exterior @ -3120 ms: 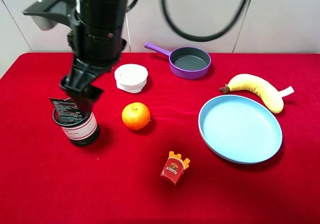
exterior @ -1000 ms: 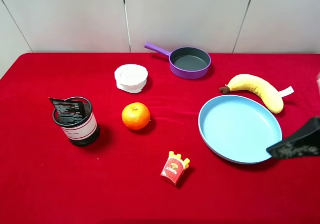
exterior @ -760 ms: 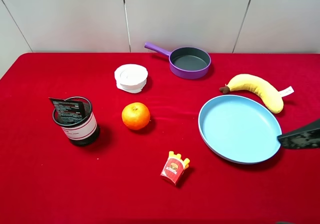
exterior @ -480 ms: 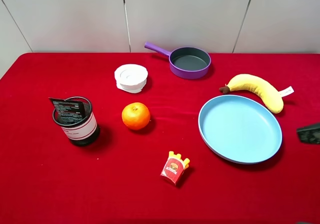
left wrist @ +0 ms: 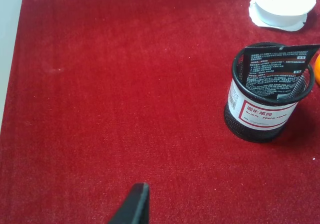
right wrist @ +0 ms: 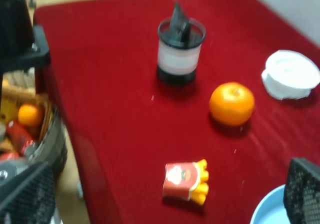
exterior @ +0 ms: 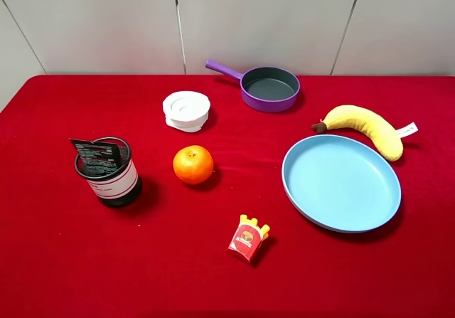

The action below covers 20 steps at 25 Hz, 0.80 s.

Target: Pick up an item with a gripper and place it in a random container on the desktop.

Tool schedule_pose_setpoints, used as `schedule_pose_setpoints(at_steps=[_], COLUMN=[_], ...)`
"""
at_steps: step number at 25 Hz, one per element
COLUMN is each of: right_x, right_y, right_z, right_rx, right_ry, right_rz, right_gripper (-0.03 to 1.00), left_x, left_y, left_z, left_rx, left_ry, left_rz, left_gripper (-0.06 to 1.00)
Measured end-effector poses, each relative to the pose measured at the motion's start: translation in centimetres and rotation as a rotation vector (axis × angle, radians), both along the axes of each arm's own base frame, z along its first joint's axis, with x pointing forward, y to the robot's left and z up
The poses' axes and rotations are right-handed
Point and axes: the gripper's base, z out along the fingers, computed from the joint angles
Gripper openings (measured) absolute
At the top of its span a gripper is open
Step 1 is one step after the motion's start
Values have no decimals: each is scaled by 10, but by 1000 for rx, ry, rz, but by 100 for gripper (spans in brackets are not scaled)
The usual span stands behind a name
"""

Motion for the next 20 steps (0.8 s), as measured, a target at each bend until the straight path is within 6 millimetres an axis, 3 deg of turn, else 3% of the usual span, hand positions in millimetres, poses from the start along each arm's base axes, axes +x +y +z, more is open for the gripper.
schedule_pose_setpoints(at_steps=[6,9,13,20], right_x=[-6,-5,-3,-2], right_y=[-18,-19,-19,-19], right_z=[-3,-15,-16,-17], right_rx=[47,-18,-18,-9], right_ry=[-21,25,33,49], right_rz=[-53,-77,-118,-346], right_gripper=[69,69,69,69], left_x=[0,0,0,0], left_y=[0,0,0,0], left_z=[0,0,0,0], left_rx=[0,0,0,2], left_ry=[0,0,0,0], left_rz=[0,0,0,1], left_gripper=[99,99,99,99])
